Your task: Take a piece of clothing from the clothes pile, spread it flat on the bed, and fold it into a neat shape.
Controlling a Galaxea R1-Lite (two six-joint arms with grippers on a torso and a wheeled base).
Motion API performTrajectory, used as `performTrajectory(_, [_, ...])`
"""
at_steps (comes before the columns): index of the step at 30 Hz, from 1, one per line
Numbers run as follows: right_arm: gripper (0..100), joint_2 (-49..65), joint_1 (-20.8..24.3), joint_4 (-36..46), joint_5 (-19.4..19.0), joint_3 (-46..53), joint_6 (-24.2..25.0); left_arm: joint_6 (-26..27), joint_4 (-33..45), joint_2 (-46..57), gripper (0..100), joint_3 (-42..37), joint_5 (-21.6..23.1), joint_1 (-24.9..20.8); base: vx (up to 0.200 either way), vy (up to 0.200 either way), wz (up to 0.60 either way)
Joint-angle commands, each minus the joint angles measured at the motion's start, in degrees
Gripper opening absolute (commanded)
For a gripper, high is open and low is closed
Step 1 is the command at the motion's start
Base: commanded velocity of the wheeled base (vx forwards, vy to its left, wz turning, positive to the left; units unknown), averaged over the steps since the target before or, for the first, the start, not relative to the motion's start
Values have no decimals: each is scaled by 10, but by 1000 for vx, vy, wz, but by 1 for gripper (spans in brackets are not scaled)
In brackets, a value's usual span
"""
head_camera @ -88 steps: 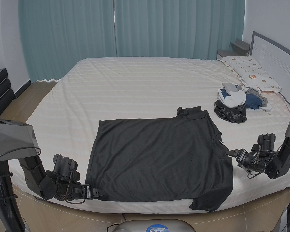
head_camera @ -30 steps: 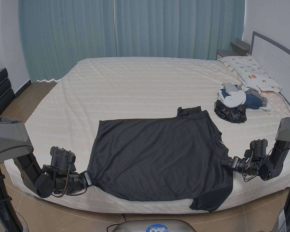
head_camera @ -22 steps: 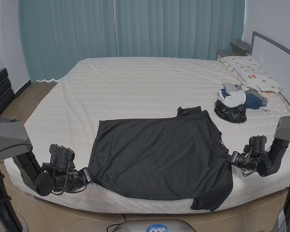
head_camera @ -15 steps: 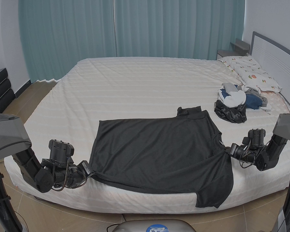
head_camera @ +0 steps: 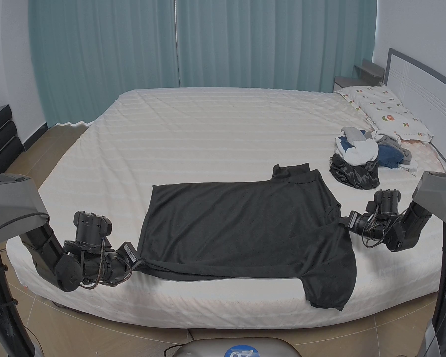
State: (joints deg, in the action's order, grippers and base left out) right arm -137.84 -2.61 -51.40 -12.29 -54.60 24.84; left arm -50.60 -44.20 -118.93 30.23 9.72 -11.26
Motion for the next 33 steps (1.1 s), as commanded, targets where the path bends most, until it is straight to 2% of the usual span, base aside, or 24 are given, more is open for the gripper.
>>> performTrajectory(1, [100,-1,-19,-2,-1,29,-1,-7,2,-13,0,5,14,5,0,0,0])
performTrajectory(4, [100,51,-32,-1,-7,71,3,-12,3,-10,0,5,29,8,0,0,0])
performTrajectory(10, [100,144,-62,-2,-78,214,2,-12,3,-15,0,6,32,12,0,0,0])
performTrajectory(11, [100,144,-62,-2,-79,217,1,-12,3,-15,0,6,32,12,0,0,0])
performTrajectory(13, [100,156,-69,-3,-129,274,-5,-12,3,-16,0,6,33,12,0,0,0])
performTrajectory(15, [100,154,-70,-3,-143,284,-10,-12,3,-17,0,6,33,12,0,0,0])
performTrajectory(16, [100,145,-72,-3,-167,301,-33,-12,3,-17,0,5,33,12,0,0,0])
performTrajectory(21, [100,126,-69,-3,-177,321,-90,-11,3,-17,0,5,33,11,0,0,0])
performTrajectory(30, [100,99,-42,-5,-176,323,-97,-12,3,-17,0,6,33,11,0,0,0])
performTrajectory(33, [100,79,-38,-37,-175,318,-92,-11,3,-17,0,6,33,11,0,0,0])
